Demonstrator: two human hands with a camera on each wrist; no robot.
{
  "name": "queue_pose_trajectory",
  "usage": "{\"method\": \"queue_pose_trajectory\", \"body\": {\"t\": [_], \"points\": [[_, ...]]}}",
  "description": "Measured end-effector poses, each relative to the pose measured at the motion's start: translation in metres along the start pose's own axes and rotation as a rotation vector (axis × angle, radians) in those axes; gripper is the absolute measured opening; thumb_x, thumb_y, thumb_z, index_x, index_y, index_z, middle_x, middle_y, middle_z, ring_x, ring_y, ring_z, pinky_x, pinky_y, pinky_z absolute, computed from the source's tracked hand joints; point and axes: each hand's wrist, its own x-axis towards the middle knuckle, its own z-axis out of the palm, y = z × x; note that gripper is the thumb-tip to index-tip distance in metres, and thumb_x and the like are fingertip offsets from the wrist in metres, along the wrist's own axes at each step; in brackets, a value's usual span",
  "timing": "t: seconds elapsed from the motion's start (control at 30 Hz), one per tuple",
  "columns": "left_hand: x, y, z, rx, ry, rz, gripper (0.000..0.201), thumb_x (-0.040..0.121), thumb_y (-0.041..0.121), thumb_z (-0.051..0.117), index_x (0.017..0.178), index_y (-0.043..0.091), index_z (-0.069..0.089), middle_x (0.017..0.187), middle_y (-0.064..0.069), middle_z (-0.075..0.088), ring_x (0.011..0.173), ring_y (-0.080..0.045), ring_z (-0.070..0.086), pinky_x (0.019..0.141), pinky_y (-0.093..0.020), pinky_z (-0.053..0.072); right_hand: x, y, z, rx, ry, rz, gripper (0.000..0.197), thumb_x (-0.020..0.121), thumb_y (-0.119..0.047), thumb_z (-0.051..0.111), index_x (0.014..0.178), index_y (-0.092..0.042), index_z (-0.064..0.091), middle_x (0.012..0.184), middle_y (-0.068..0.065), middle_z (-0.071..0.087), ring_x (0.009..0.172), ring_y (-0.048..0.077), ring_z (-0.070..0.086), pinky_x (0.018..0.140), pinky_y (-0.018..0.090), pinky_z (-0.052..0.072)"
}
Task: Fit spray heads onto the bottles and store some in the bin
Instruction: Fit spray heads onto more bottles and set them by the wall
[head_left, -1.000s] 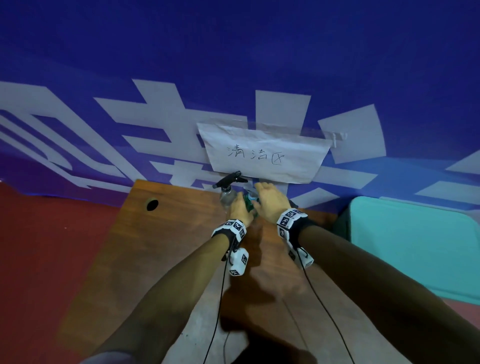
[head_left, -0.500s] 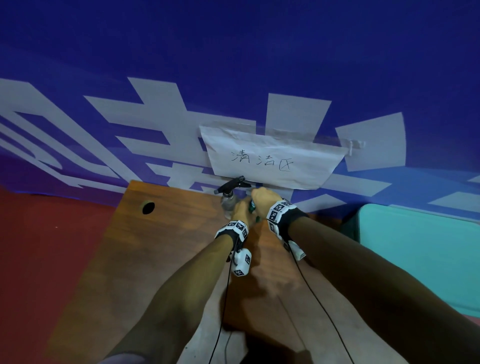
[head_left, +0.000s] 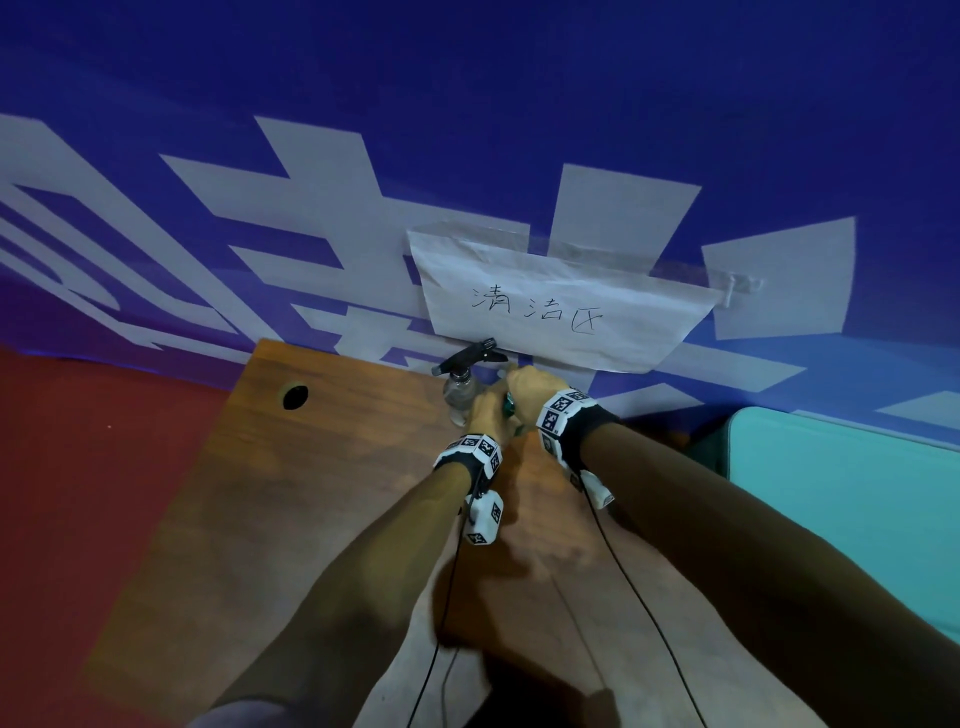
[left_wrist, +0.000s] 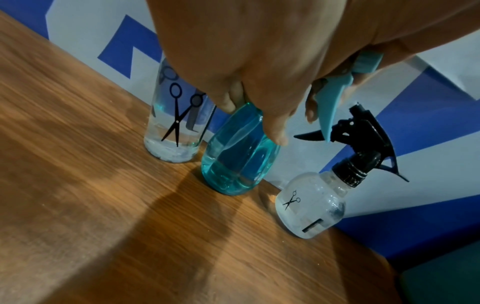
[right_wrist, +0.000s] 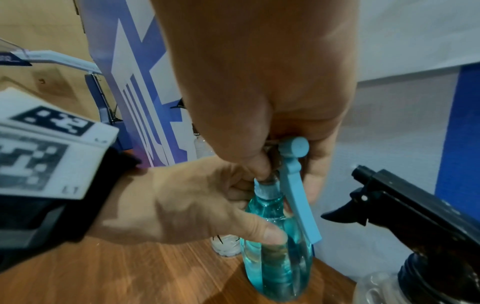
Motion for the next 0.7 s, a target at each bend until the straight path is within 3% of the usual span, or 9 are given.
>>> {"method": "queue_pose_trajectory", "body": {"t": [0.03, 0.07, 0.17, 0.27, 0.43, 0.53, 0.63, 0.7], "points": [[0.001, 0.000, 0.000, -0.065, 0.023, -0.010, 0.018, 0.098, 0.001, 0.053, 0.115, 0.001, 0.060, 0.114, -0.021, 0.065, 0.114, -0.037, 0.063, 0.073, -0.028, 0.057, -0.002, 0.002, -0.001, 0.014, -0.006, -0.010, 0.036, 0.092, -0.010, 0.065, 0.126, -0.001, 0.055, 0.119, 0.015, 0.065, 0.105, 0.030, 0.067, 0.078, 0.035, 0.055], [-0.001, 0.001, 0.001, 0.008, 0.013, 0.028, 0.025, 0.095, -0.002, 0.055, 0.119, 0.003, 0.059, 0.114, -0.018, 0.066, 0.110, -0.034, 0.064, 0.075, -0.031, 0.057, -0.002, 0.003, 0.000, 0.043, 0.009, -0.025, 0.039, 0.093, -0.008, 0.063, 0.130, -0.001, 0.053, 0.121, 0.016, 0.064, 0.106, 0.031, 0.067, 0.077, 0.034, 0.053], [-0.010, -0.005, 0.000, 0.168, -0.020, 0.067, 0.037, 0.093, -0.001, 0.059, 0.129, 0.009, 0.055, 0.114, -0.011, 0.065, 0.093, -0.022, 0.063, 0.067, -0.016, 0.053, -0.007, 0.006, 0.009, 0.079, 0.046, -0.048, 0.042, 0.093, -0.004, 0.058, 0.133, 0.003, 0.049, 0.122, 0.020, 0.062, 0.106, 0.034, 0.066, 0.078, 0.036, 0.053], [-0.014, -0.014, 0.005, 0.173, 0.003, 0.107, 0.055, 0.081, 0.002, 0.074, 0.132, 0.012, 0.056, 0.124, -0.013, 0.066, 0.110, -0.028, 0.063, 0.091, -0.034, 0.055, -0.011, 0.011, 0.015, 0.145, 0.070, -0.013, 0.045, 0.089, -0.010, 0.068, 0.126, 0.005, 0.047, 0.115, 0.020, 0.064, 0.103, 0.036, 0.067, 0.074, 0.037, 0.052], [-0.020, -0.008, 0.001, 0.234, 0.008, 0.066, 0.055, 0.083, 0.007, 0.077, 0.134, 0.003, 0.056, 0.127, -0.022, 0.063, 0.117, -0.037, 0.059, 0.100, -0.042, 0.047, -0.007, 0.018, 0.023, 0.233, 0.098, -0.007, 0.044, 0.090, -0.015, 0.069, 0.124, 0.002, 0.047, 0.110, 0.019, 0.065, 0.096, 0.036, 0.067, 0.066, 0.035, 0.047], [-0.016, -0.013, -0.001, 0.230, 0.020, 0.106, 0.052, 0.078, 0.015, 0.078, 0.127, 0.014, 0.061, 0.117, -0.014, 0.070, 0.107, -0.032, 0.065, 0.096, -0.045, 0.054, -0.007, 0.017, 0.024, 0.237, 0.110, -0.010, 0.044, 0.090, -0.015, 0.066, 0.125, 0.002, 0.046, 0.108, 0.019, 0.064, 0.095, 0.037, 0.067, 0.065, 0.035, 0.046], [-0.010, -0.026, 0.003, 0.238, 0.052, 0.148, 0.057, 0.069, 0.020, 0.079, 0.123, 0.029, 0.063, 0.105, -0.001, 0.075, 0.094, -0.021, 0.071, 0.086, -0.041, 0.060, -0.006, 0.015, 0.025, 0.220, 0.122, -0.004, 0.035, 0.093, -0.010, 0.058, 0.125, 0.000, 0.047, 0.108, 0.018, 0.065, 0.097, 0.036, 0.067, 0.066, 0.035, 0.043], [-0.013, -0.026, 0.003, 0.242, 0.080, 0.185, 0.058, 0.066, 0.020, 0.079, 0.121, 0.028, 0.063, 0.104, 0.000, 0.076, 0.092, -0.020, 0.072, 0.083, -0.040, 0.061, -0.006, 0.013, 0.026, 0.204, 0.126, -0.003, 0.034, 0.093, -0.009, 0.058, 0.124, -0.001, 0.046, 0.107, 0.017, 0.065, 0.098, 0.036, 0.067, 0.068, 0.035, 0.043]]}}
